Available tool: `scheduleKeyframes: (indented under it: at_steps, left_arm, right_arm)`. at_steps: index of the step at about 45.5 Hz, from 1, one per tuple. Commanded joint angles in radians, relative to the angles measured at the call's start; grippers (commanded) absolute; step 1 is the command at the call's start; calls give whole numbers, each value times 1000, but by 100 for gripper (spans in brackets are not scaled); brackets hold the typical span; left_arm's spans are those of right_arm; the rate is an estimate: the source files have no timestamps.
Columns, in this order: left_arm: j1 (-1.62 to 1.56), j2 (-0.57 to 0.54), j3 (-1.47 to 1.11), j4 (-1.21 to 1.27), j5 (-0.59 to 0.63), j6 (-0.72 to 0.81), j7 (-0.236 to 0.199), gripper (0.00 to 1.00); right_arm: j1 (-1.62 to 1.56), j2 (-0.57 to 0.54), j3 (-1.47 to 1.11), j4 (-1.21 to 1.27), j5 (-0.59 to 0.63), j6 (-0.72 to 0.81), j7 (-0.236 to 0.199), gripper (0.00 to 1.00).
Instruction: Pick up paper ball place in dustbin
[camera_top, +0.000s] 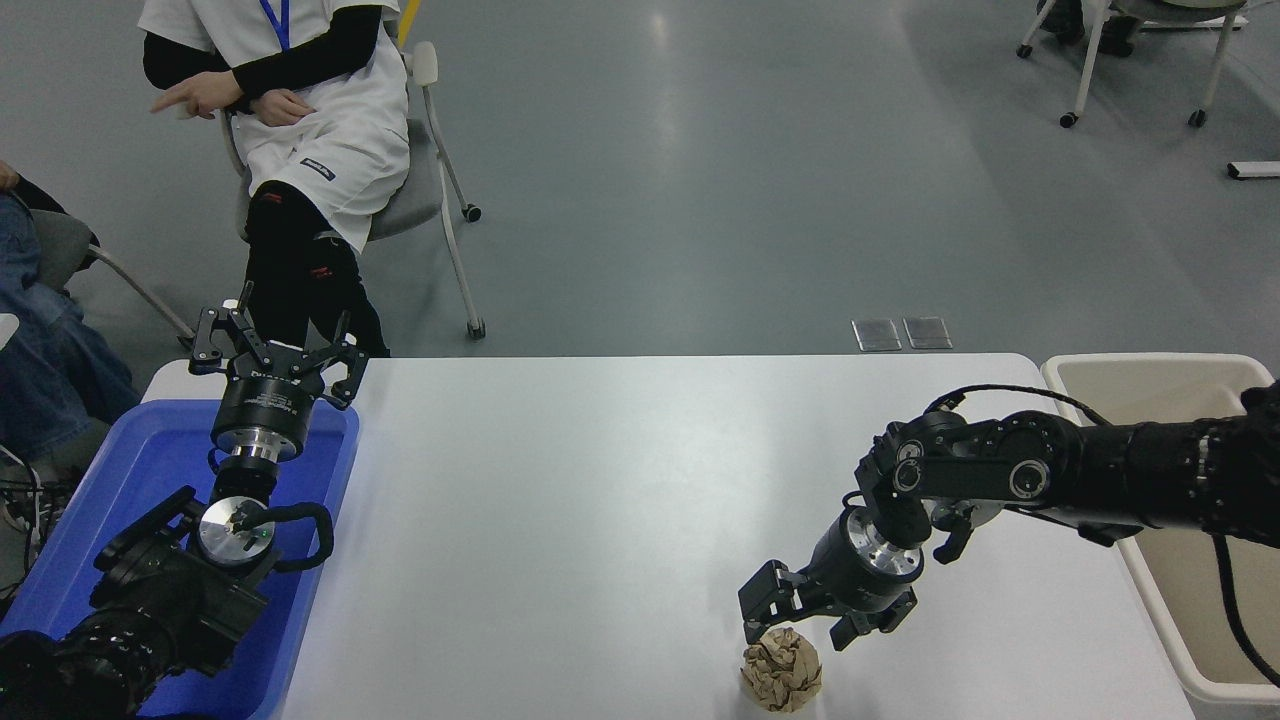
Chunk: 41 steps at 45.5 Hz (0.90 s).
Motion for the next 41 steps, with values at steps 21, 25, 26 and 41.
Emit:
scheduleKeyframes:
  at_steps: [21,25,26,41]
  left_arm:
    - [0,0,0,0,-1,0,-2,99]
    - [0,0,0,0,-1,0,-2,99]
    - [0,0,0,0,-1,0,0,99]
    - [0,0,0,0,-1,0,-2,99]
  right_arm:
    - [-63,42,6,-3,-88,-143,-16,100]
    - [-72,47,6,-3,-114,-146,-16,100]
    - [-74,48,3,-3,-123,-151,-16,100]
    - [-83,48,-3,0,-160,-154,-36,100]
